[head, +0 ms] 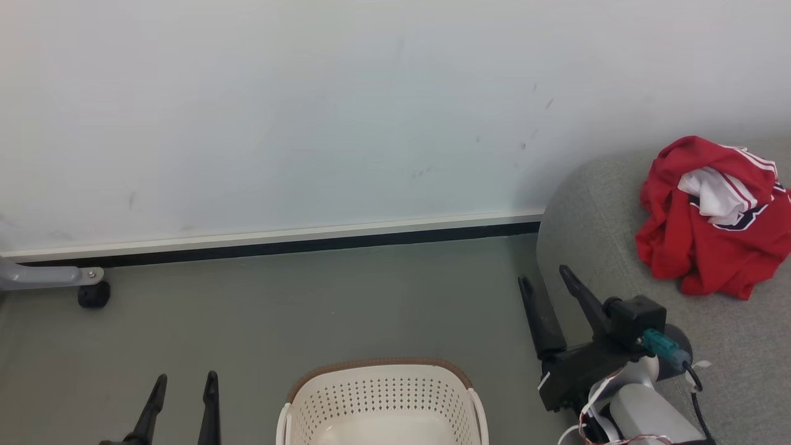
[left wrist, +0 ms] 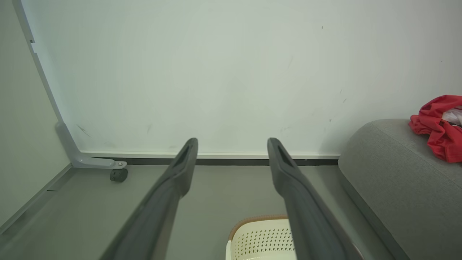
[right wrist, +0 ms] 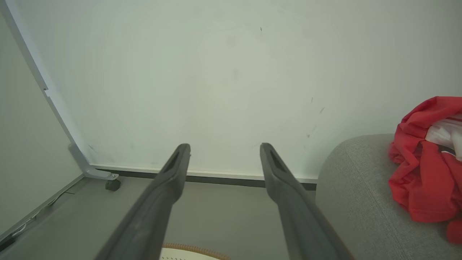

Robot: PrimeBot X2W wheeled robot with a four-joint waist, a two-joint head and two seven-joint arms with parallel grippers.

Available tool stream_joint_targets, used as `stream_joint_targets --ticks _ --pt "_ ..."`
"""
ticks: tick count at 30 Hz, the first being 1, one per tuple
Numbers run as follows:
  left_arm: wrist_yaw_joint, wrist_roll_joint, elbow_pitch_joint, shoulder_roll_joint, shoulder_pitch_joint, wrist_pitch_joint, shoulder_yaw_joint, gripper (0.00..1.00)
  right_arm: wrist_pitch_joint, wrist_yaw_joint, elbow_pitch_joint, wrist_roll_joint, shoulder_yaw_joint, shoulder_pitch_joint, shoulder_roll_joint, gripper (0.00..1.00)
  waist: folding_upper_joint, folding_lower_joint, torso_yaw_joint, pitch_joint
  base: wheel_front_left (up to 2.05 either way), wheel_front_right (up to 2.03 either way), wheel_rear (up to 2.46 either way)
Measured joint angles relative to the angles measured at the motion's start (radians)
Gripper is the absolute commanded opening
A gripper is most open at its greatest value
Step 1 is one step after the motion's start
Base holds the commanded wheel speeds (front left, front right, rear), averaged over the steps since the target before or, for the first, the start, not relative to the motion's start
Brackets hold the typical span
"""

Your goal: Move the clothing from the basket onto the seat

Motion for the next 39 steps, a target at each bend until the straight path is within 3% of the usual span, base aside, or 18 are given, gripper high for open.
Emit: stream_joint_targets --ticks 9,19,39 --pt "0.009 0.015 -0.038 -0.015 0.063 0.000 0.030 1.00 0.000 -0.059 -0.152 -0.012 -0.018 0.168 0.006 1.00 0.0000 0.0000 0.004 0.005 0.00 0.00 0.00" --pt "0.016 0.030 -0.063 -0.026 0.070 0.000 0.058 1.00 -0.002 -0.094 -0.264 -0.043 -0.047 0.254 -0.007 1.00 0.0000 0.0000 -0.002 0.015 0.00 0.00 0.00" --pt "0.016 0.092 -0.078 -0.031 0.071 0.000 0.079 1.00 -0.002 -0.120 -0.379 -0.071 -0.108 0.331 -0.010 1.00 0.0000 0.0000 -0.028 0.034 0.00 0.00 0.00"
